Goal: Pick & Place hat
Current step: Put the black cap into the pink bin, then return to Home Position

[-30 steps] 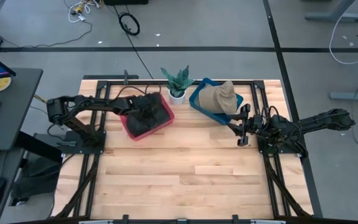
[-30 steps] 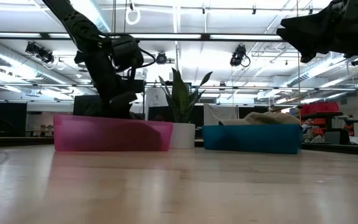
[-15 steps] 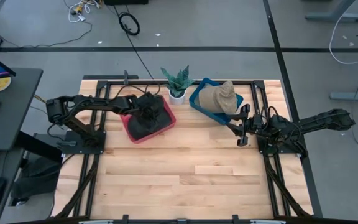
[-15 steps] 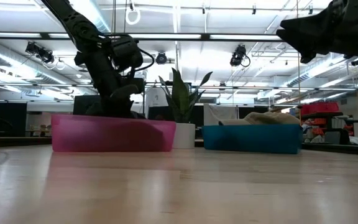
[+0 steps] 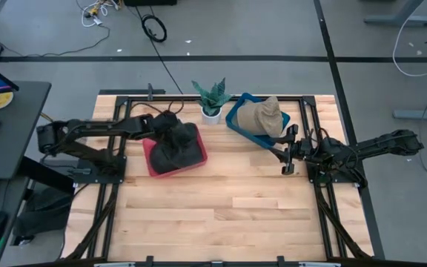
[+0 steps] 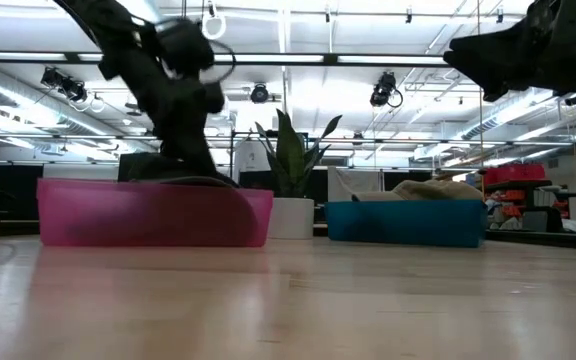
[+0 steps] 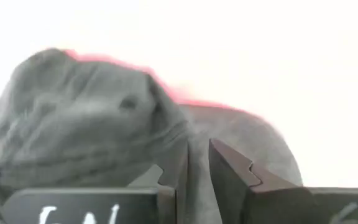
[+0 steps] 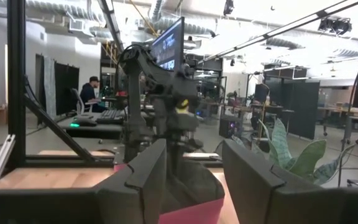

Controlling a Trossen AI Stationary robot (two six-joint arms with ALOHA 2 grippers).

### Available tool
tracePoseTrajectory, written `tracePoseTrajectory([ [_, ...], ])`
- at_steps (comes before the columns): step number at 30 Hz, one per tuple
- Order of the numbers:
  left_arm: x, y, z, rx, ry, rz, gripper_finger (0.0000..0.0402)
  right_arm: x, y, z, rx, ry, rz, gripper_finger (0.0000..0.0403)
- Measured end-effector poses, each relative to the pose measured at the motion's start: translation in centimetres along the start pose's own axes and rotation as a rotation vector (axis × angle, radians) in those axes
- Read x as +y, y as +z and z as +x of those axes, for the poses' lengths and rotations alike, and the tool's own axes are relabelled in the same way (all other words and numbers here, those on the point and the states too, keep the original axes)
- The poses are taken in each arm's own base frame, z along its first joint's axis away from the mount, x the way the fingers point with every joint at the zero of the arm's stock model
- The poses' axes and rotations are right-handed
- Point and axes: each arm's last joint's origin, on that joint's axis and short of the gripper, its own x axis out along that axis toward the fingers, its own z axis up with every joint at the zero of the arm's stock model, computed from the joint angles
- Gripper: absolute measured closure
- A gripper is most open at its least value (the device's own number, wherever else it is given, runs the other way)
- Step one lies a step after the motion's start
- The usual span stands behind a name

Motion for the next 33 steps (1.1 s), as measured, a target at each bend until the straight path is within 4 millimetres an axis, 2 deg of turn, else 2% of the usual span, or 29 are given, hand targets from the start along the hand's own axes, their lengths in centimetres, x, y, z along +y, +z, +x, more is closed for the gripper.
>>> tracePoseTrajectory([
  [8,-1.1,0.9,-3.1,-0.159,0.02,0.029,0.0334,0.0,0.0,0.0,-0.001,-0.001,0.0,0.0243],
  [16,-1.2,1.2,-3.4,-0.194,0.013,-0.019,0.0335,0.0,0.0,0.0,0.004,0.001,-0.001,0.0243],
  [21,-1.3,1.2,-3.2,-0.188,-0.007,-0.206,0.0335,0.0,0.0,0.0,0.005,0.001,-0.001,0.0243],
  [24,-1.4,1.3,-3.3,-0.198,-0.014,-0.241,0.0335,0.0,0.0,0.0,0.004,0.001,-0.001,0.0243],
  [33,-4.4,1.5,-3.3,-0.308,0.016,0.019,0.0335,0.0,0.0,0.0,0.004,0.001,-0.001,0.0243],
])
